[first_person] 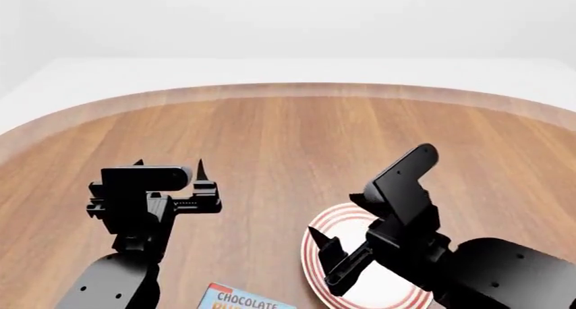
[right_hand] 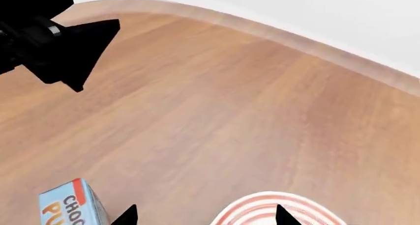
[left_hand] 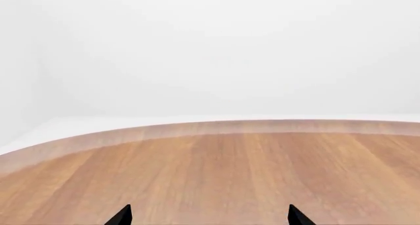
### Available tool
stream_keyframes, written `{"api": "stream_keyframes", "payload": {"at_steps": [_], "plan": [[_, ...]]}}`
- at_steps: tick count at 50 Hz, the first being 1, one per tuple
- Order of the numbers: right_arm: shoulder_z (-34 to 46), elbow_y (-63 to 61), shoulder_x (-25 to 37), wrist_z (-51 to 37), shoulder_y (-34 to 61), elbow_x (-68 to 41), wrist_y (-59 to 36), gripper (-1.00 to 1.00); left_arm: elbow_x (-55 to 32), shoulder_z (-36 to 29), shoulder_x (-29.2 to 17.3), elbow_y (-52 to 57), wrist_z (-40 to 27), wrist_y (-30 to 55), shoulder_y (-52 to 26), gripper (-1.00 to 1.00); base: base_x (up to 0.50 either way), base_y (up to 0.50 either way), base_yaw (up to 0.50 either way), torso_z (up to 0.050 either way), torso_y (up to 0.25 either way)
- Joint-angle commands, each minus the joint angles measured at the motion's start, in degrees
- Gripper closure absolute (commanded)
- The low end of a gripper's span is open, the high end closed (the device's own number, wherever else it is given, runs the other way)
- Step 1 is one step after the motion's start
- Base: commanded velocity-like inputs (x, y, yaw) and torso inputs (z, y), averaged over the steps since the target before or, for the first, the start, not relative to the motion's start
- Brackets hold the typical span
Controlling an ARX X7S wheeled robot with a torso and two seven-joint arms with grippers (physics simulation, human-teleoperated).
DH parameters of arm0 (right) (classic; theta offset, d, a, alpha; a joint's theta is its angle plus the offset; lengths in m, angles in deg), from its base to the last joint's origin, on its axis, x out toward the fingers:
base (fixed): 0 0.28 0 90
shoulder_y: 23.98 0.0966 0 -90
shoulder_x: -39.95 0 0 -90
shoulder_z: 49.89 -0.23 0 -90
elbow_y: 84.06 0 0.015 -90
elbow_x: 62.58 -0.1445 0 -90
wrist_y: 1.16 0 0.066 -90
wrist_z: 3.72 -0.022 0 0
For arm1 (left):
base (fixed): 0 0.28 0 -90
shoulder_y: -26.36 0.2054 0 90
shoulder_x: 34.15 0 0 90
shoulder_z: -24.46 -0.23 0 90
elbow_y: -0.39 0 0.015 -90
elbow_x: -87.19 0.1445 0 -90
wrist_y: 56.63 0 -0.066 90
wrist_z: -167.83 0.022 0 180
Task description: Put the chocolate pudding to the right of the plate.
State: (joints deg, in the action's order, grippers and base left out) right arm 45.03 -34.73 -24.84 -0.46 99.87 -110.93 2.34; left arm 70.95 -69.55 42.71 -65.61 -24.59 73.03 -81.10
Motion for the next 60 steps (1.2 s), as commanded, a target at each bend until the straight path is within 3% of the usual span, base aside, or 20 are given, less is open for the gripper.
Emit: {"api": "stream_keyframes", "payload": {"at_steps": [1, 6, 14, 60], "plan": [[-1.7, 4.2, 1.6, -10.4, 4.6, -19.6, -3.1, -1.00, -0.3, 0.0, -0.2, -0.1, -0.3, -0.1, 0.1, -1.00, 0.00, 0.00, 0.00, 0.000, 0.000], [-1.3, 6.8, 2.7, -14.8, 5.4, -29.7, -2.6, -1.00, -0.4, 0.0, -0.4, -0.1, -0.4, -0.1, 0.1, -1.00, 0.00, 0.00, 0.00, 0.000, 0.000], [1.7, 6.2, 4.1, -16.3, 4.7, -33.6, -1.1, -1.00, -0.6, -0.1, -0.5, -0.2, -0.6, -0.3, 0.0, -1.00, 0.00, 0.00, 0.00, 0.000, 0.000], [23.4, 12.0, 3.9, -7.5, 6.4, -21.2, 4.5, -1.00, -1.7, -0.9, -1.1, -0.7, -1.4, -0.9, -0.1, -1.00, 0.00, 0.00, 0.00, 0.000, 0.000]]}}
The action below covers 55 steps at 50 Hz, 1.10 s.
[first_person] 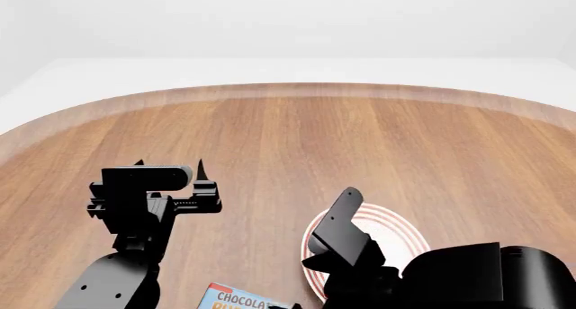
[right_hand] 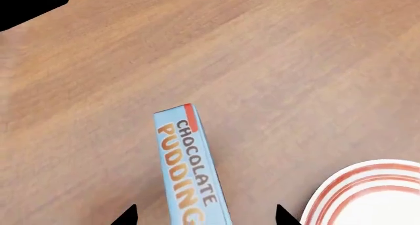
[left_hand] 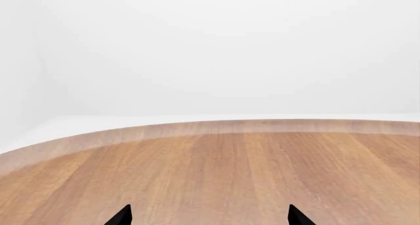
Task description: Put the chocolate pudding to the right of the plate.
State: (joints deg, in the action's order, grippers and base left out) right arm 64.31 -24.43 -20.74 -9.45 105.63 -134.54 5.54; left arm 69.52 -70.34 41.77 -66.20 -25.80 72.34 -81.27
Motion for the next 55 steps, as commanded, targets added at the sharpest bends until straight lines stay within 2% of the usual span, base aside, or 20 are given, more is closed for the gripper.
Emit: {"api": "stream_keyframes", "payload": {"at_steps": [1, 31, 55], "plan": [[4.5, 2.1, -0.2, 1.7, 0.7, 2.7, 1.4, -1.00, -0.3, -0.2, -0.1, -0.2, -0.2, -0.3, 0.0, -1.00, 0.00, 0.00, 0.00, 0.000, 0.000], [16.2, 11.6, -1.1, 9.1, 1.1, 12.6, 8.4, -1.00, -1.1, -0.4, -0.6, 0.0, -0.7, -0.4, 0.1, -1.00, 0.00, 0.00, 0.00, 0.000, 0.000], [24.0, 19.1, -3.2, 12.8, 2.2, 17.9, 10.4, -1.00, -1.7, -0.8, -0.9, 0.0, -1.2, -0.8, 0.3, -1.00, 0.00, 0.00, 0.00, 0.000, 0.000]]}}
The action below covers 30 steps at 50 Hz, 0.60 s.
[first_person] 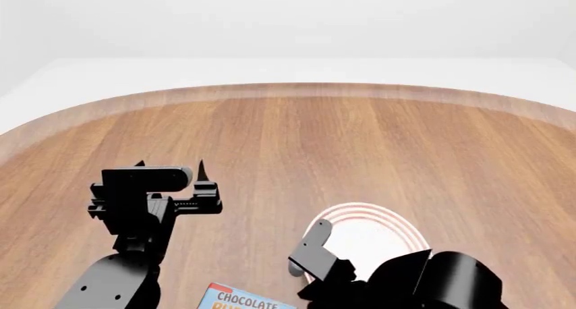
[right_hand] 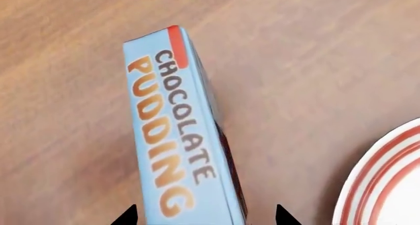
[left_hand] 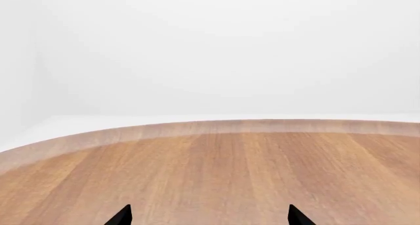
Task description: Put the chocolate pudding to the right of the plate.
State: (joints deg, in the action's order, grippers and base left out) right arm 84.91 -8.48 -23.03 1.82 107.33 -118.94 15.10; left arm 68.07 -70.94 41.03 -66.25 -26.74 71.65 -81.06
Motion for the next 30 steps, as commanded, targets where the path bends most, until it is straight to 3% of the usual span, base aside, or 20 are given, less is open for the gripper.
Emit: {"api": "stream_keyframes", "payload": {"at_steps": [1, 17, 18, 30], "plan": [[4.0, 3.5, -1.0, 1.7, 0.6, 2.6, 0.8, -1.00, -0.2, -0.2, -0.1, 0.1, -0.2, -0.1, 0.1, -1.00, 0.00, 0.00, 0.00, 0.000, 0.000], [7.5, 4.5, -1.1, 2.8, 1.3, 3.4, -0.1, -1.00, -0.6, -0.4, -0.3, -0.2, -0.4, -0.7, 0.4, -1.00, 0.00, 0.00, 0.00, 0.000, 0.000], [7.5, 4.3, -1.0, 2.7, 1.3, 3.6, 0.2, 1.00, -0.6, -0.4, -0.3, -0.2, -0.4, -0.7, 0.4, -1.00, 0.00, 0.00, 0.00, 0.000, 0.000], [7.5, 2.5, -0.3, 2.3, 1.0, 4.0, 2.0, 1.00, -0.9, -0.6, -0.5, 0.0, -0.7, -0.7, 0.6, -1.00, 0.00, 0.00, 0.00, 0.000, 0.000]]}}
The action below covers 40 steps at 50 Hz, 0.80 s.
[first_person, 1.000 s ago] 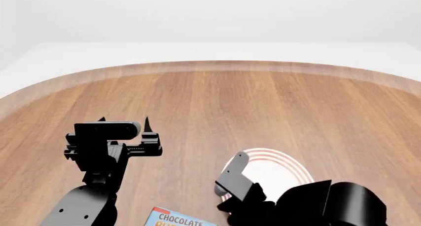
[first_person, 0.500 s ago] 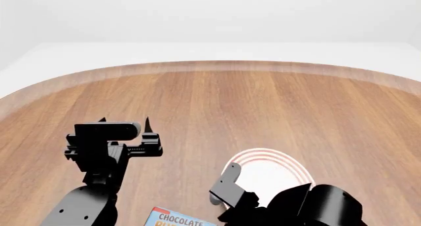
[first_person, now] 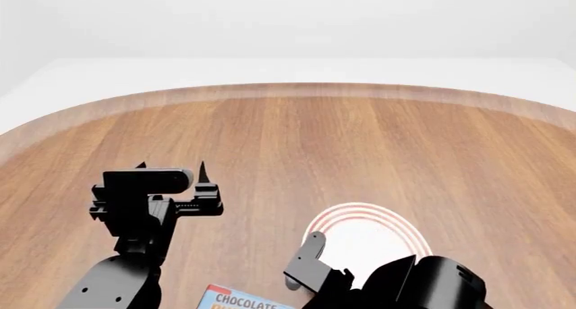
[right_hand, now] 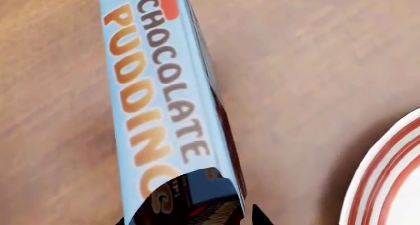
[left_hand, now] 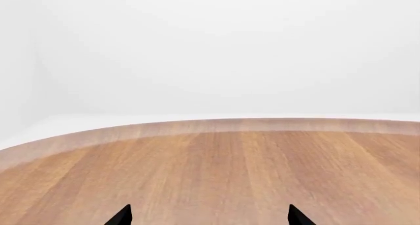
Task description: Put the chocolate pudding to the right of the plate.
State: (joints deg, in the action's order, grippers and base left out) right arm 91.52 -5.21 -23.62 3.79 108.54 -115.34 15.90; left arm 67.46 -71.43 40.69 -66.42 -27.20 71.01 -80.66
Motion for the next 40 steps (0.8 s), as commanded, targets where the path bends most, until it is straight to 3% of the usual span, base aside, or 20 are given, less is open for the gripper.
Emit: {"api": "stream_keyframes", "payload": {"at_steps": [1, 32, 40], "plan": [[0.8, -0.8, 0.3, 0.2, -0.2, 0.4, 1.3, 1.00, -0.3, -0.2, -0.2, 0.2, -0.2, 0.0, 0.1, -1.00, 0.00, 0.00, 0.00, 0.000, 0.000], [-8.7, -8.9, 5.0, -6.8, 0.5, -5.9, -0.1, 1.00, -0.9, -0.4, -0.7, 0.2, -0.9, 0.0, -0.5, -1.00, 0.00, 0.00, 0.00, 0.000, 0.000], [-17.2, -6.4, 6.2, -13.1, 2.2, -11.2, -3.3, 1.00, -1.1, -0.4, -0.9, 0.2, -1.2, -0.1, -0.5, -1.00, 0.00, 0.00, 0.00, 0.000, 0.000]]}}
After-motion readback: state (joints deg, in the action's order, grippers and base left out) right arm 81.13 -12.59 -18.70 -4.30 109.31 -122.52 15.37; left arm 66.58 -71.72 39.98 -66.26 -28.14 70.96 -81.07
